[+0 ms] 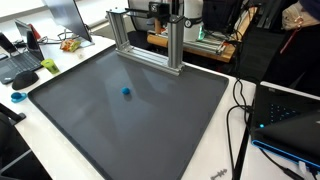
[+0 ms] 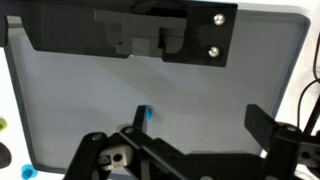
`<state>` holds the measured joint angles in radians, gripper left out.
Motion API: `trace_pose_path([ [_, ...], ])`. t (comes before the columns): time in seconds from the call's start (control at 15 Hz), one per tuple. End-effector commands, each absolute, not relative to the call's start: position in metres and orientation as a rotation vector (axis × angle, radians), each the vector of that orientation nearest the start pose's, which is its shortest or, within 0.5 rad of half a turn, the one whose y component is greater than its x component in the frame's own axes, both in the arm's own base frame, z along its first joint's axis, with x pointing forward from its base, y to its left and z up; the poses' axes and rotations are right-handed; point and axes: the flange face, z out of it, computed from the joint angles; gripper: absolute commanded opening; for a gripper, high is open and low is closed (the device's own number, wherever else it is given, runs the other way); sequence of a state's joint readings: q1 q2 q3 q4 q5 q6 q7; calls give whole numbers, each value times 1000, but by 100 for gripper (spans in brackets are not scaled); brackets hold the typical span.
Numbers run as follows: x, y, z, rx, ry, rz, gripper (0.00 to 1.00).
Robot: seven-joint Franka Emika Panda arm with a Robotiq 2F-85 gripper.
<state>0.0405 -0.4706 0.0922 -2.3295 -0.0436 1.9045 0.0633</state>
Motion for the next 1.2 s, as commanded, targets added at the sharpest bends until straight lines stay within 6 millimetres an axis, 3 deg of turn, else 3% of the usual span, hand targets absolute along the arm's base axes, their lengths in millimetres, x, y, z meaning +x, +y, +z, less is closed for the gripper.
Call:
trace_pose_path([
  [0.0,393,23,521,-3208,-63,-40,100],
  [0.27,378,0,511,-3197,80,-27,100],
  [0.6,362,-4,486,-3215,135,-62,100],
  [0.67,375,-2,492,-3196,93,7,100],
  [1.0,369,-2,484,-3197,115,-21,100],
  [1.13,370,2,475,-3211,47,-2,100],
])
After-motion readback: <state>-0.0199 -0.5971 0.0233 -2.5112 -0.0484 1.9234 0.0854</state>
